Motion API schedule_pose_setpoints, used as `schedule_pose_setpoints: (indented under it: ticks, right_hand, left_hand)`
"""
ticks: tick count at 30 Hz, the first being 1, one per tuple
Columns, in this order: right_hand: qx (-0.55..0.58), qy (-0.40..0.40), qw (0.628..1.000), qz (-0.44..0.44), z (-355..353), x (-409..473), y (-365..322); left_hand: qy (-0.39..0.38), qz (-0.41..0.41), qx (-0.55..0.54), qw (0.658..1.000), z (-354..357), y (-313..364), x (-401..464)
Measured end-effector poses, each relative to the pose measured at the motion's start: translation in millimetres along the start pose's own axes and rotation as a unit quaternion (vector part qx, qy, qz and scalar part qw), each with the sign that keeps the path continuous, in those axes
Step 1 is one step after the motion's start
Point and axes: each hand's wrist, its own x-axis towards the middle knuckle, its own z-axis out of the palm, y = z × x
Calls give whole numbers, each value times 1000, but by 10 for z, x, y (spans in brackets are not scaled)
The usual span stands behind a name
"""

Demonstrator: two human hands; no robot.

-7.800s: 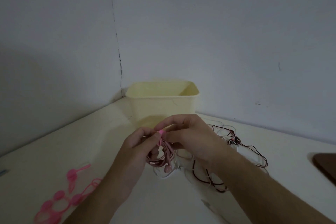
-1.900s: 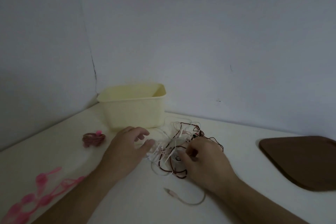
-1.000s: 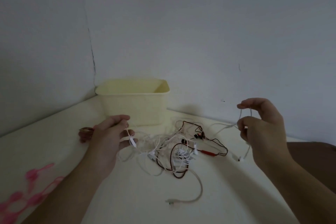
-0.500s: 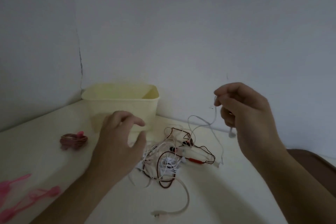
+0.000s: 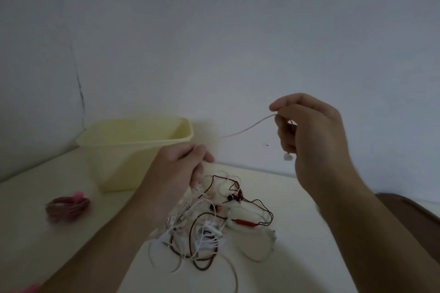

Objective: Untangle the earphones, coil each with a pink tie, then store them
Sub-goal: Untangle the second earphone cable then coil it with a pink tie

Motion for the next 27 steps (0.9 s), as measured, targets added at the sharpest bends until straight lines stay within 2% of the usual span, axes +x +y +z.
schedule_pose_setpoints:
  ticks: [2, 3, 5, 6, 9, 12, 16, 19, 22, 24, 27]
  right_hand:
    - [-137, 29, 990, 0, -49, 54, 89]
    - [-228, 27, 973, -2, -56, 60, 126]
    - [-367, -22, 930, 15, -24, 28, 228]
    - [-382, -65, 921, 37, 8, 3, 254]
    - [-302, -236, 919, 94, 148, -92, 279]
    - [-294, -365, 877, 102, 379, -244, 393]
    - [-438, -363, 822, -19, 604, -445, 732]
    - [-434, -320, 842, -24, 613, -442, 795]
    - [-393, -275, 877, -16, 560, -366, 715]
    - [-353, -295, 888, -2, 514, -339, 663]
    - [-344, -378, 859, 39, 535, -457, 711]
  left_hand:
    - [5, 6, -56, 998, -40, 29, 57]
    - [5, 16, -75, 997, -60, 64, 84]
    - [7, 31, -93, 995, -100, 109, 106]
    - [9, 37, -93, 995, -109, 141, 114]
    - [5, 37, -130, 991, -93, 193, 110]
    - [-17, 35, -214, 976, -91, 229, 58]
    - [-41, 11, -357, 933, -176, 299, -40]
    - [-47, -5, -371, 927, -268, 286, -106]
    - [-17, 4, -267, 964, -373, 187, -111]
    - [13, 0, -240, 971, -411, 139, -111]
    - [22, -30, -346, 937, -402, 139, -117]
